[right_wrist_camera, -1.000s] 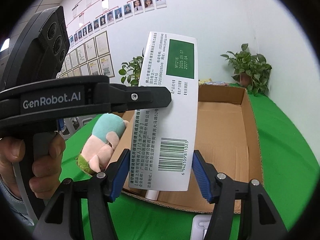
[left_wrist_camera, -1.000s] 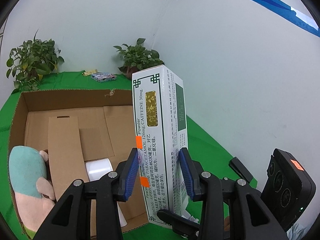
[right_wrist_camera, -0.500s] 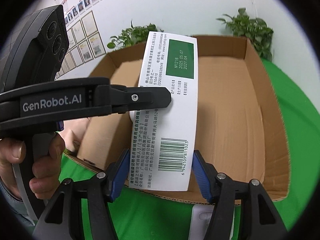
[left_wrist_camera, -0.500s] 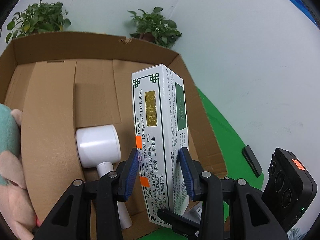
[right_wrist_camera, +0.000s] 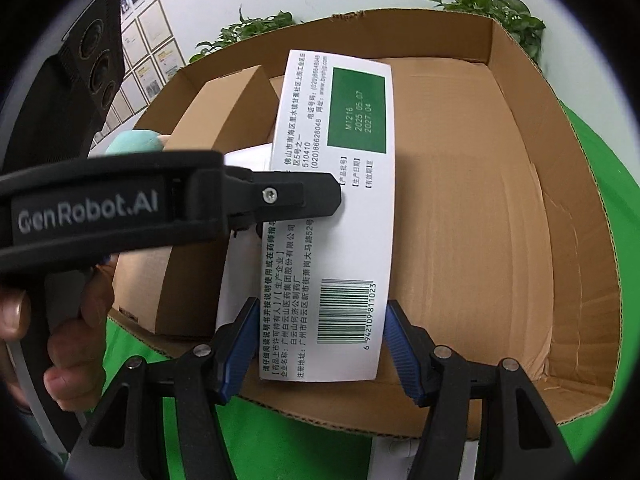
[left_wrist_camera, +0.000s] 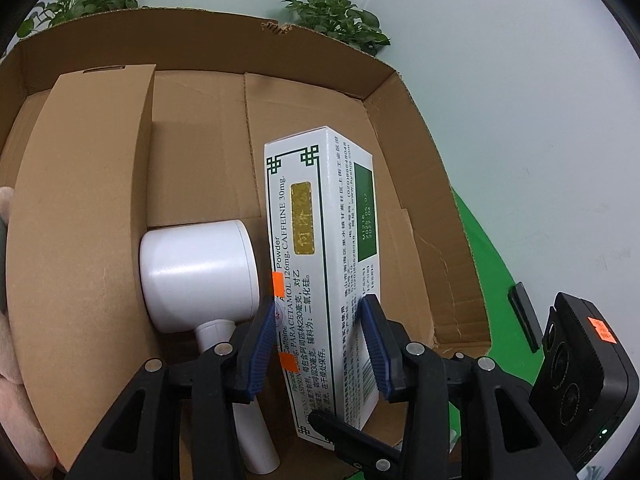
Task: Organize objects
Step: 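Lower the medicine box into the tray beside the hair dryer and release, then withdraw both grippers from the tray toward the white phone stand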
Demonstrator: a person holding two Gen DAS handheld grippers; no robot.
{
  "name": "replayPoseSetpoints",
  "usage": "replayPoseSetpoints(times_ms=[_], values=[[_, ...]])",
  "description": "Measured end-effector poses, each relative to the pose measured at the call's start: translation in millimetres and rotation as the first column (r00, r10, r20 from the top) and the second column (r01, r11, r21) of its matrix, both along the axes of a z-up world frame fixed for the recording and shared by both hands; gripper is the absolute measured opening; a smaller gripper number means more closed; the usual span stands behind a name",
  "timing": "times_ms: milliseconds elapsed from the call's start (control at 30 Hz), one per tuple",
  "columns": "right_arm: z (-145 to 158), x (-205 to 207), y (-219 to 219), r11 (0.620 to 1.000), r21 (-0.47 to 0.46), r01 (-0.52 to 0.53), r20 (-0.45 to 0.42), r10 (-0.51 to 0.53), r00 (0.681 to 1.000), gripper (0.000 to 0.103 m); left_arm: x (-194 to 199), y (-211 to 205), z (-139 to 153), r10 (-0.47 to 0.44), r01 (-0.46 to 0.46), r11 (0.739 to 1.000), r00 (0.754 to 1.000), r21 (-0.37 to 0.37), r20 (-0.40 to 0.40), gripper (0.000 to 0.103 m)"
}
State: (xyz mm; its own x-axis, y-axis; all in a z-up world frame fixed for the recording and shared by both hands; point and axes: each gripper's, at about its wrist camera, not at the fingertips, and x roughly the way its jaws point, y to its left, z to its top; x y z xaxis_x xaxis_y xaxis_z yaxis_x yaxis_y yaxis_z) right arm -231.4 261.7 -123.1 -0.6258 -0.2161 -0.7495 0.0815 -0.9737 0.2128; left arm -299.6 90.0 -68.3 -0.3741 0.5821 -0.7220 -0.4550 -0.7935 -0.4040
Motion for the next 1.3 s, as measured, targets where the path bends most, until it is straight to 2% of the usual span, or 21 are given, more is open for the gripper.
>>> replayPoseSetpoints(times_ms=[167, 300, 367, 633, 767, 900, 1067, 1167, 1200, 1267, 1300], values=[[3, 0, -3, 0.999, 0.029, 0.014, 0.013, -0.014, 1.0, 0.06, 6, 7, 0, 0.001, -0.002, 0.998, 1.0, -0.069, -0.01, 0.043], [1, -2, -3, 0.999, 0.029, 0.037, 0.027, -0.038, 0.999, 0.06, 15, 3, 9, -0.005, 0.004, 0.998, 1.0, -0.061, -0.01, 0.044], [-1, -2, -7, 0.999, 0.041, 0.03, 0.035, -0.032, 0.999, 0.06, 24, -10, 14, 0.016, -0.017, 0.997, 1.0, -0.079, -0.005, 0.044], [0, -7, -12, 0.994, 0.1, 0.038, 0.042, -0.043, 0.998, 0.061, 50, -43, 34, 0.072, -0.074, 0.996, 0.997, -0.057, -0.042, 0.044], [-6, -1, -17, 0.989, 0.147, 0.025, 0.067, -0.035, 0.997, 0.065, 57, -53, 37, 0.087, -0.089, 0.995, 0.995, -0.052, -0.046, 0.044], [-10, 1, -20, 0.989, 0.15, 0.015, 0.082, -0.028, 0.996, 0.067, 57, -59, 37, 0.101, -0.104, 0.993, 0.993, -0.06, -0.053, 0.044], [4, 17, -16, 0.99, 0.139, 0.03, 0.008, -0.032, 0.999, 0.081, 64, -65, 40, 0.112, -0.118, 0.991, 0.988, -0.061, -0.102, 0.044], [19, 37, -9, 0.982, 0.182, 0.057, -0.074, -0.045, 0.996, 0.083, 76, -67, 46, 0.118, -0.125, 0.991, 0.981, -0.037, -0.153, 0.051], [21, 40, -8, 0.979, 0.192, 0.068, -0.092, -0.051, 0.994, 0.083, 80, -68, 48, 0.128, -0.136, 0.99, 0.976, -0.033, -0.178, 0.057], [29, 57, -4, 0.972, 0.211, 0.099, -0.151, -0.067, 0.986, 0.085, 95, -71, 54, 0.171, -0.186, 0.982, 0.95, -0.033, -0.261, 0.071], [31, 68, -5, 0.969, 0.219, 0.111, -0.18, -0.071, 0.981, 0.086, 101, -72, 57, 0.196, -0.216, 0.976, 0.933, -0.032, -0.301, 0.084]])
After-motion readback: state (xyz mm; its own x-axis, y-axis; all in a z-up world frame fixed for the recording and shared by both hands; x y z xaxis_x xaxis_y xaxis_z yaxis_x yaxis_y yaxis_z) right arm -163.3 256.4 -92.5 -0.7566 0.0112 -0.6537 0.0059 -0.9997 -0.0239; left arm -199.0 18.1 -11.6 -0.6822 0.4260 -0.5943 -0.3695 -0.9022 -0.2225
